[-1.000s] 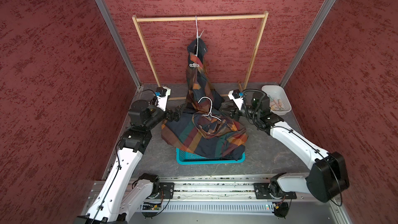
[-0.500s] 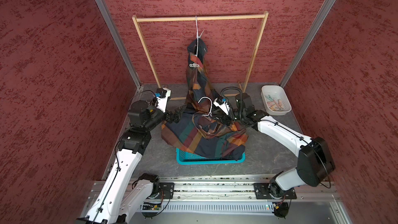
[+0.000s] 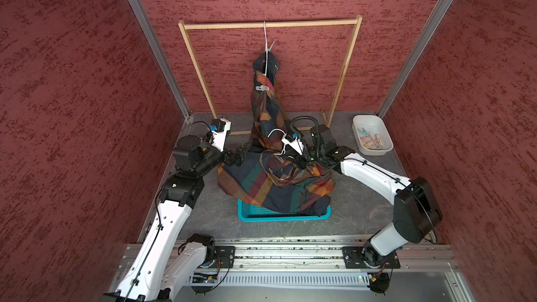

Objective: Remove the clothespins securing long-sleeve shirts to the hanger
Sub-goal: Remove the long-sleeve shirt from the hanger.

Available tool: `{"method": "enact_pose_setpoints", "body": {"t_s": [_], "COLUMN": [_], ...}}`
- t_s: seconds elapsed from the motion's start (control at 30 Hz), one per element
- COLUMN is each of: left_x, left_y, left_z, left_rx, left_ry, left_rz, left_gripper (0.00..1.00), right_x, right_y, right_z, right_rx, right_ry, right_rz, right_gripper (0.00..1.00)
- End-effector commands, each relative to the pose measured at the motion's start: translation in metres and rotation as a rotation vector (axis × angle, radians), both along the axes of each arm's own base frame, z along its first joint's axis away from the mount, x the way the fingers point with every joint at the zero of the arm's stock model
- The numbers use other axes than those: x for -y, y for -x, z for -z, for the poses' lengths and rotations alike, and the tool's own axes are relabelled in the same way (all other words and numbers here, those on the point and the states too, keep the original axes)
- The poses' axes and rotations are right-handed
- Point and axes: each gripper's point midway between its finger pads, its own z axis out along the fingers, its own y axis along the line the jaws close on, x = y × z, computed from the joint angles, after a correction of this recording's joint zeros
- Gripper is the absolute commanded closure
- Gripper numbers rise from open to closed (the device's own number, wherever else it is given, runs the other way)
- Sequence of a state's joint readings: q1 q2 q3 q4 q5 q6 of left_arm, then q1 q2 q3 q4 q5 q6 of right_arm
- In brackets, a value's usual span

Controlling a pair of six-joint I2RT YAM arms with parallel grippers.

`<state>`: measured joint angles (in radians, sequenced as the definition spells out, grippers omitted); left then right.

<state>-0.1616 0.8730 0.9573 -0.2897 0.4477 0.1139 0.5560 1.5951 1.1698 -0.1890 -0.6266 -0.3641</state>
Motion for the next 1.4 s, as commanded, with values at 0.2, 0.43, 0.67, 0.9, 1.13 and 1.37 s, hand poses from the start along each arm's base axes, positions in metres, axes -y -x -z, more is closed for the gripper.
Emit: {"method": "enact_pose_setpoints", "body": {"t_s": [0.2, 0.43, 0.67, 0.9, 1.13, 1.37], "left_x": [-0.001, -0.002, -0.004, -0.012, -0.021, -0.009], "left_y": [0.006, 0.011, 0.007, 0.001, -0.015, -0.013], "left_z": [0.008, 0.036, 0.045, 0.080, 0.082, 0.081], "left_rx": [-0.062, -0.169, -0.191, -0.230, -0.250, -0.274], "left_ry": [-0.075, -0.204, -0.243, -0.294, -0.304, -0.284], "left_rz": [0.026, 0.076, 0.091, 0.060, 0.037, 0.123], "left_gripper": [0.00, 0.00, 0.00, 0.00, 0.02, 0.66], "right_x": [0.019, 0.039, 0.045, 0.048, 0.050, 0.056], "right_y": [0.021, 0.050, 0.062, 0.074, 0.084, 0.089], "right_z": [-0.054, -0.085, -0.089, -0.109, -0.118, -0.128], "right_rx": [0.141, 0.205, 0.205, 0.248, 0.262, 0.295], "right_ry": [-0.003, -0.025, -0.003, -0.040, -0.057, -0.075], "right_rz": [0.015, 0.013, -0.010, -0.032, -0.062, -0.047], "right_gripper": [1.00, 1.00, 1.00, 1.00, 1.00, 1.00]}}
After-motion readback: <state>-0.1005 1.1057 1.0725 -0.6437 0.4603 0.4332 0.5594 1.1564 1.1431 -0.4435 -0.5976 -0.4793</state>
